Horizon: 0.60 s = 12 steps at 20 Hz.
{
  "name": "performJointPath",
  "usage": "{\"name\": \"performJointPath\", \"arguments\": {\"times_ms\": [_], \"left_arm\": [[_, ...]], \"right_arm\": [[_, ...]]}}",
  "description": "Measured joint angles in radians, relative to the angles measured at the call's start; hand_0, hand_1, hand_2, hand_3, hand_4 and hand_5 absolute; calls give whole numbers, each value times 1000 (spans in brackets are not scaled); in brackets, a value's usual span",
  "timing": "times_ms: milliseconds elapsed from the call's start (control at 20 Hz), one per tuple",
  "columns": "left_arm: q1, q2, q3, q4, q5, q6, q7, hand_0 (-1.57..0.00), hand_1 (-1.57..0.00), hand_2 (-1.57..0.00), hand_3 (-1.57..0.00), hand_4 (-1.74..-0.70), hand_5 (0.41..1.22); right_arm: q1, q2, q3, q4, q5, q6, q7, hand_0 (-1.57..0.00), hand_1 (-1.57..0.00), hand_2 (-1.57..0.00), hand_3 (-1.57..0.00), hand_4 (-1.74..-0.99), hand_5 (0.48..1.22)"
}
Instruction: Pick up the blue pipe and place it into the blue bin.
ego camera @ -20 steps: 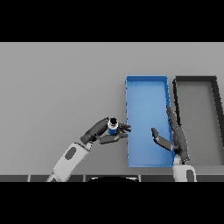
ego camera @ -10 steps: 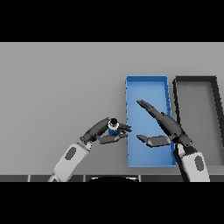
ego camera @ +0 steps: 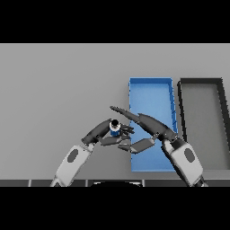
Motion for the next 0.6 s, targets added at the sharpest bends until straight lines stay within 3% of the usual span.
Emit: {"name": "performJointPath", "arguments": {"times_ms": [250, 400, 500, 550, 600], "left_arm": [[28, -10, 7, 3, -8, -26, 15, -1571, -1571, -1571, -1571, -1469, 1221], [7, -22, 18, -5, -26, -26, 36, -1571, -1571, -1571, -1571, -1465, 1221], [15, -15, 27, -6, -30, -41, 53, -1571, -1571, -1571, -1571, -1517, 1221], [22, -30, 18, -5, -32, -45, 44, -1571, -1571, -1571, -1571, -1560, 1221], [19, -24, 25, -5, -30, -51, 80, -1571, -1571, -1571, -1571, -1595, 1221]], "right_arm": [[-126, 31, 32, 71, 13, 15, 63, -23, -32, -83, 1, -1186, 521], [-168, 65, 54, 123, 28, 35, 66, -69, -108, -166, -44, -1204, 497], [-199, 76, 58, 163, 42, 53, 60, -323, -362, -377, -242, -1278, 485], [-213, 88, 66, 171, 36, 59, 64, -507, -530, -538, -401, -1331, 489], [-221, 90, 65, 187, 33, 68, 64, -702, -703, -745, -604, -1406, 500]]}}
